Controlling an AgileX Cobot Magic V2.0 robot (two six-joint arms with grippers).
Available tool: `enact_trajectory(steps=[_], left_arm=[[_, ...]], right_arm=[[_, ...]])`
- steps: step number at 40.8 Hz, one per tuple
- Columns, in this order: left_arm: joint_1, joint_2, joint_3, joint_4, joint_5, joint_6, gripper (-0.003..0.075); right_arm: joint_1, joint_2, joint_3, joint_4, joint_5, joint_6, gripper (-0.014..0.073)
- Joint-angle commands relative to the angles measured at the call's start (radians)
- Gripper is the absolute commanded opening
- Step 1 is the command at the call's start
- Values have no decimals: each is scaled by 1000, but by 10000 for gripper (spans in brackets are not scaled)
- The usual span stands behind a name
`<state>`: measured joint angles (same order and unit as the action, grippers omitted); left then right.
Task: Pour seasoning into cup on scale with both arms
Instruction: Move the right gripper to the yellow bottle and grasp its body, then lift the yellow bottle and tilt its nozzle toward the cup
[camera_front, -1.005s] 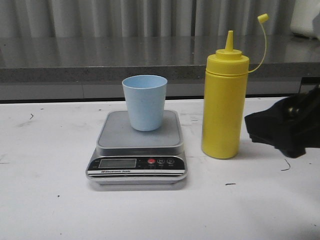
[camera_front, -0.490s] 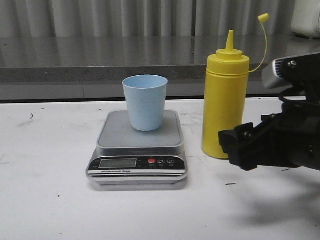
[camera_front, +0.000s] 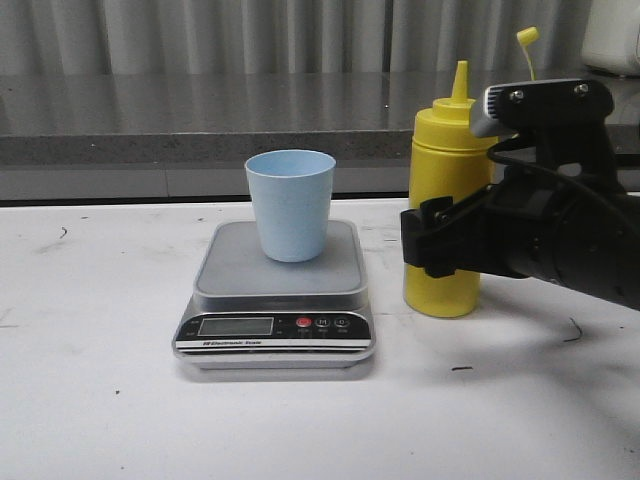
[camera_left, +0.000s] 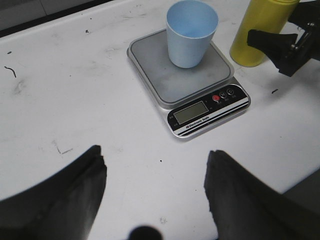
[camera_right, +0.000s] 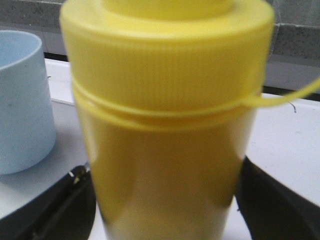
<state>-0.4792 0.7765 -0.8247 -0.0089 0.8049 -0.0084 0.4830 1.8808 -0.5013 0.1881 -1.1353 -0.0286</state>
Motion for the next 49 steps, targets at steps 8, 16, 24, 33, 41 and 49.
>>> enact_trajectory(steps=[8, 16, 24, 33, 41, 49], left_arm=[[-7, -3, -25, -2, -71, -4, 418], [-7, -3, -25, -2, -71, -4, 418], [-7, -3, -25, -2, -71, -4, 418], [-7, -3, -25, -2, -71, -4, 418], [-7, -3, -25, -2, -71, -4, 418], [-7, -3, -25, -2, -71, -4, 418]], right_arm=[[-7, 20, -80, 17, -149, 1, 591], [-7, 28, -83, 18, -147, 8, 495], [-7, 27, -83, 18, -144, 8, 314], [-7, -76, -82, 18, -20, -28, 309], [-22, -259, -88, 21, 242, -229, 309], [-75, -413, -166, 20, 595, -399, 309]])
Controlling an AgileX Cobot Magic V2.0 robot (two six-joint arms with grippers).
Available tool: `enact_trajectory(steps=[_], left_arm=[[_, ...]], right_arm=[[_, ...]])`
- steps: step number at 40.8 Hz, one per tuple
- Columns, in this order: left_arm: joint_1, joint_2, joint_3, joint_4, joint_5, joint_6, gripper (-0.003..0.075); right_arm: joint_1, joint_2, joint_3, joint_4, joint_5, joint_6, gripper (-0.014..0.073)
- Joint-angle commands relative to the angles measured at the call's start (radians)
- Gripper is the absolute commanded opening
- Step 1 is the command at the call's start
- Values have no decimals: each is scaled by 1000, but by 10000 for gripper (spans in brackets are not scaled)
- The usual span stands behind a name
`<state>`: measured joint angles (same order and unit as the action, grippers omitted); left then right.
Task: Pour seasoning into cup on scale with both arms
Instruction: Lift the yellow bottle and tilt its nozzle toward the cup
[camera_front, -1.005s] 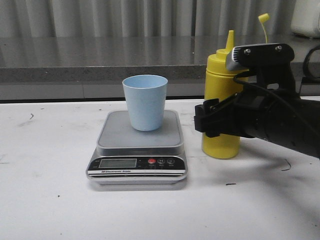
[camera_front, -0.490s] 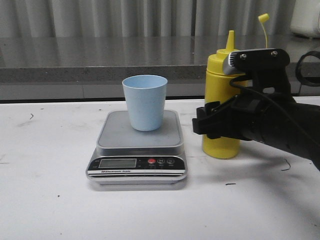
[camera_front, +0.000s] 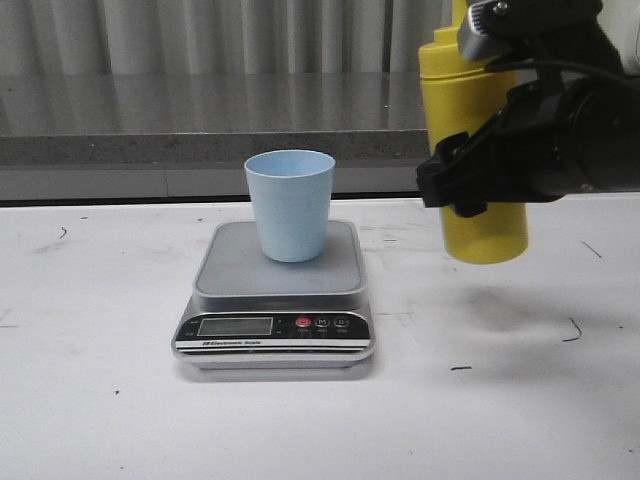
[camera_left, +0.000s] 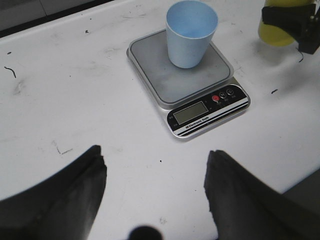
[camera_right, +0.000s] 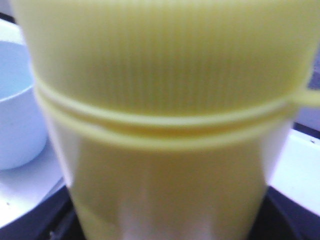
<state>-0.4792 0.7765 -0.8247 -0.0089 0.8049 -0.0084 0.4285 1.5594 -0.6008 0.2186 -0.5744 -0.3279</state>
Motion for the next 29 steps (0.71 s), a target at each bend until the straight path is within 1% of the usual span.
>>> enact_trajectory(steps=[1, 5, 10, 17, 21, 29], left_arm=[[-7, -3, -25, -2, -71, -4, 418], [-7, -3, -25, -2, -71, -4, 418], [-7, -3, -25, -2, -71, -4, 418], [-7, -3, -25, -2, -71, -4, 418], [-7, -3, -25, -2, -71, -4, 418], [-7, -3, -25, -2, -71, -4, 418]], right_arm=[[-21, -99, -80, -10, 79, -128, 309], [-21, -112, -154, -10, 215, -267, 309], [-21, -106, -258, -9, 395, -389, 309], [-21, -67, -387, -10, 558, -559, 308], [-21, -42, -450, -10, 606, -609, 308], [-21, 7, -540, -52, 661, -613, 308]])
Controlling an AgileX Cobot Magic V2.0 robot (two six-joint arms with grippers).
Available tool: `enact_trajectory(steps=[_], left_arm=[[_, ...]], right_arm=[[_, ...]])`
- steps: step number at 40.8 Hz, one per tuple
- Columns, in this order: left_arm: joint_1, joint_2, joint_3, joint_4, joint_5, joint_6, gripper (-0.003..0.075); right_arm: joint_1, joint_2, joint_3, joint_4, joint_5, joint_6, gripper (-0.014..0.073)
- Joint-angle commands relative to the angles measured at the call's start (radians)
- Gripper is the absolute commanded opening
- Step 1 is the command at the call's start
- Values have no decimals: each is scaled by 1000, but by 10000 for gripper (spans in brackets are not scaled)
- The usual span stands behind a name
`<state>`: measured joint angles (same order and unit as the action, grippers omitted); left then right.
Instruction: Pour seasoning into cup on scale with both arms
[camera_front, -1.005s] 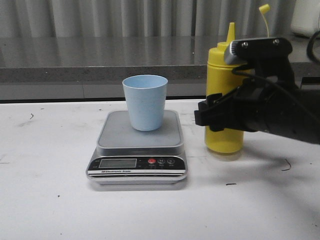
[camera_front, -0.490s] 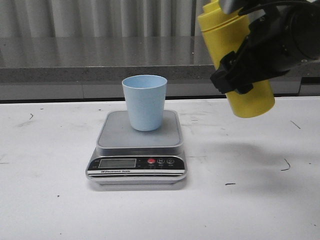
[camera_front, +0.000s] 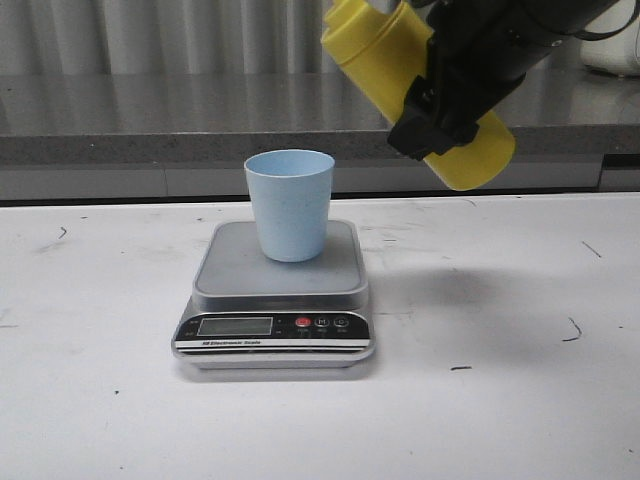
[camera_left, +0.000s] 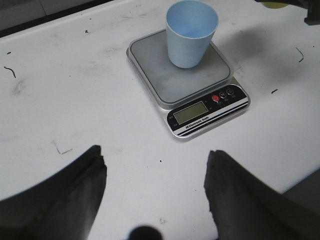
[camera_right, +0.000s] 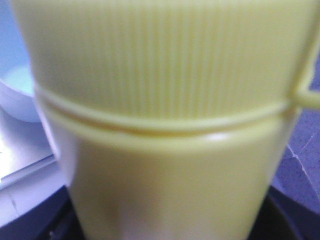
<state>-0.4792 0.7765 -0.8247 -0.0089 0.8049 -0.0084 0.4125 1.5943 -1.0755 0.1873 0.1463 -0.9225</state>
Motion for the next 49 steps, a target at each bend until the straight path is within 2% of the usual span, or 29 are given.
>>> enact_trajectory(steps=[1, 9, 15, 18, 23, 28, 30, 33, 38, 49], left_arm=[[-7, -3, -25, -2, -71, -4, 418], [-7, -3, -25, -2, -71, -4, 418], [-7, -3, -25, -2, -71, -4, 418], [-7, -3, -25, -2, -71, -4, 418], [-7, -3, -25, -2, -71, -4, 418], [-7, -3, -25, -2, -71, -4, 418], [-7, -3, -25, -2, -71, -4, 418], [-7, -3, -25, -2, -71, -4, 418], [-7, -3, -25, -2, -71, -4, 418], [-7, -3, -25, -2, -71, -4, 418]], right_arm=[[-5, -24, -77, -30, -43, -18, 308], [-5, -6, -127, -155, 58, -8, 308], [-5, -1, -163, -221, 105, 67, 308], [-5, 9, -191, -296, 152, 129, 308], [-1, 40, -249, -513, 239, 318, 308], [22, 67, -287, -806, 304, 586, 308], [37, 71, -287, -951, 321, 662, 308], [61, 76, -287, -1093, 333, 733, 308], [94, 77, -287, -1246, 333, 762, 308], [142, 98, -287, -1467, 383, 761, 308]])
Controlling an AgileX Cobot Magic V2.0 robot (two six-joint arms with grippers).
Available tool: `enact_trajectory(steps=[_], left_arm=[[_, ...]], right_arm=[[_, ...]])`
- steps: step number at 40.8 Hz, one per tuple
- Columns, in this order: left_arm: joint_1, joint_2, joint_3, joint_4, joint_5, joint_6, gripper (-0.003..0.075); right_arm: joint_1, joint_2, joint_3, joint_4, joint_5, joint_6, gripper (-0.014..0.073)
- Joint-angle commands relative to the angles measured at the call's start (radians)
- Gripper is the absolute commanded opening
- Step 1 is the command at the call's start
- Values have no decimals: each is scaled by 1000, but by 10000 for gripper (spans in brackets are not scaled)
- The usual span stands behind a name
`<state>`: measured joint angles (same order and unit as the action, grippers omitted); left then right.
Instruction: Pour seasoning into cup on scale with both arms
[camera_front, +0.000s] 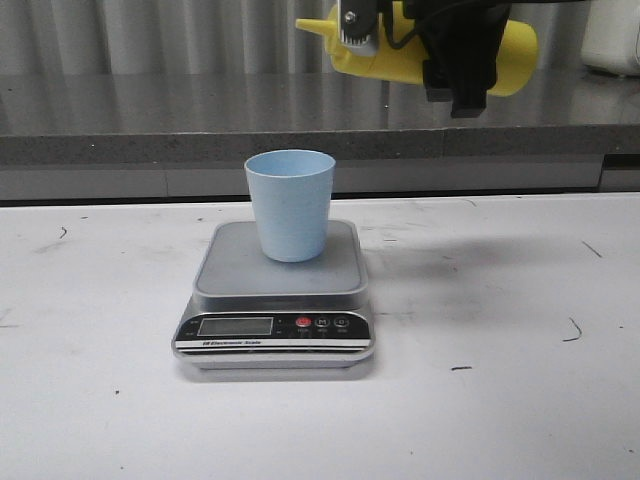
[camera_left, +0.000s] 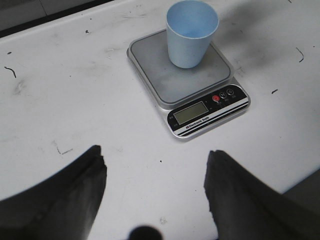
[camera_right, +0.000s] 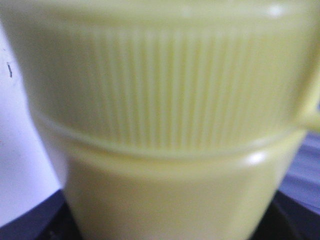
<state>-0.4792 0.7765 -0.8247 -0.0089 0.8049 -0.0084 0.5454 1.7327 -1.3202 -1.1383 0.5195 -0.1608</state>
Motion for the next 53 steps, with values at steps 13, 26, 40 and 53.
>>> enact_trajectory(steps=[13, 26, 40, 53], left_arm=[[-7, -3, -25, -2, -71, -4, 418], [-7, -3, -25, -2, -71, -4, 418], [-7, -3, -25, -2, -71, -4, 418], [-7, -3, -25, -2, -71, -4, 418]], right_arm=[[38, 8, -43, -382, 44, 0, 308], [38, 8, -43, -495, 39, 0, 308], [38, 8, -43, -495, 36, 0, 308], [38, 8, -43, -482, 28, 62, 308]])
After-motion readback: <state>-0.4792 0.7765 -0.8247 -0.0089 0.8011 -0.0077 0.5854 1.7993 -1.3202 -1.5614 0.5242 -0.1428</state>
